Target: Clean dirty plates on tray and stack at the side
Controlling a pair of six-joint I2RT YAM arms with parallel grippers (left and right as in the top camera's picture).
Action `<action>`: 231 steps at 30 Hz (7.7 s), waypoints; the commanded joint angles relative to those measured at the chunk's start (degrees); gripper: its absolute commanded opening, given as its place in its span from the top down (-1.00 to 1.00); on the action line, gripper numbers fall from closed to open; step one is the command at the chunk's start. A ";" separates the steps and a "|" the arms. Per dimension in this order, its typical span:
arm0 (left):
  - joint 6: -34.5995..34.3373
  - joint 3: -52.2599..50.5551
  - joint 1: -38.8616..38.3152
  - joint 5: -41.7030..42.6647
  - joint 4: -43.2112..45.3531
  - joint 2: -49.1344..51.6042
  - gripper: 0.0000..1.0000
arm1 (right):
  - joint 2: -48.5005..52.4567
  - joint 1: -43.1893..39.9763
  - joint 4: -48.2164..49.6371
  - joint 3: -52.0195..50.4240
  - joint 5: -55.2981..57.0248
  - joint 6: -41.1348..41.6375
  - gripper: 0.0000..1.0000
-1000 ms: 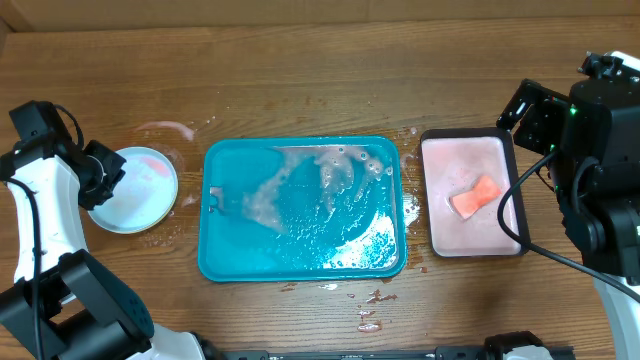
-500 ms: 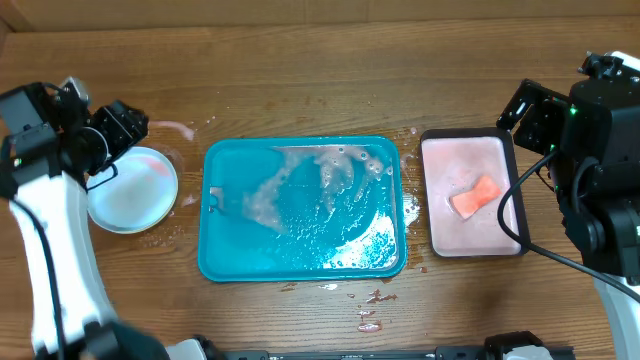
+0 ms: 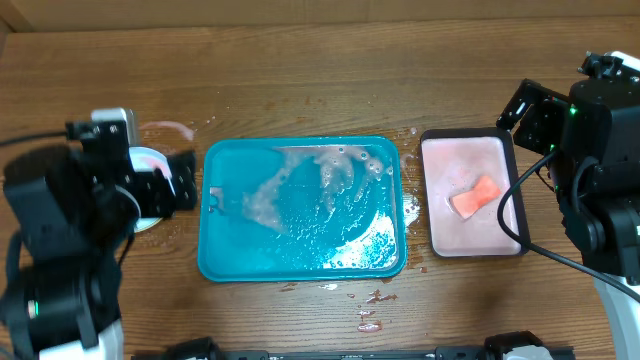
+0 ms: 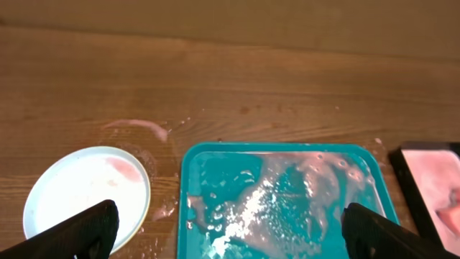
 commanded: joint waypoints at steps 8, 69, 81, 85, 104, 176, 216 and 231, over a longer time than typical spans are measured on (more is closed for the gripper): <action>-14.82 0.66 -1.99 -1.70 -3.82 -6.16 -1.00 | -0.37 0.37 0.33 0.74 -0.02 -0.04 -1.00; 18.29 -60.19 -7.50 7.17 68.48 -52.13 -1.00 | -0.37 0.37 0.33 0.74 -0.02 -0.04 -1.00; 18.29 -70.51 -7.52 7.17 73.64 -53.81 -1.00 | -0.37 0.37 0.33 0.74 -0.02 -0.04 -1.00; 18.27 -76.98 -7.52 8.59 79.19 -53.81 -1.00 | -0.37 0.37 0.33 0.74 -0.02 -0.04 -1.00; -15.21 -76.81 -7.78 -6.80 55.71 -53.77 -0.99 | -0.37 0.37 0.33 0.74 -0.02 -0.04 -1.00; -17.31 -76.83 -7.74 -9.79 55.47 -53.62 -0.99 | -29.64 0.37 -1.75 -4.15 -3.48 1.81 -1.00; -17.33 -76.83 -7.74 -9.79 55.47 -53.62 -0.99 | -65.00 0.37 63.21 -80.98 -6.71 16.28 -1.00; -17.31 -76.83 -7.74 -9.77 55.47 -53.62 -0.99 | -65.00 0.37 54.80 -83.19 -19.17 1.25 -1.00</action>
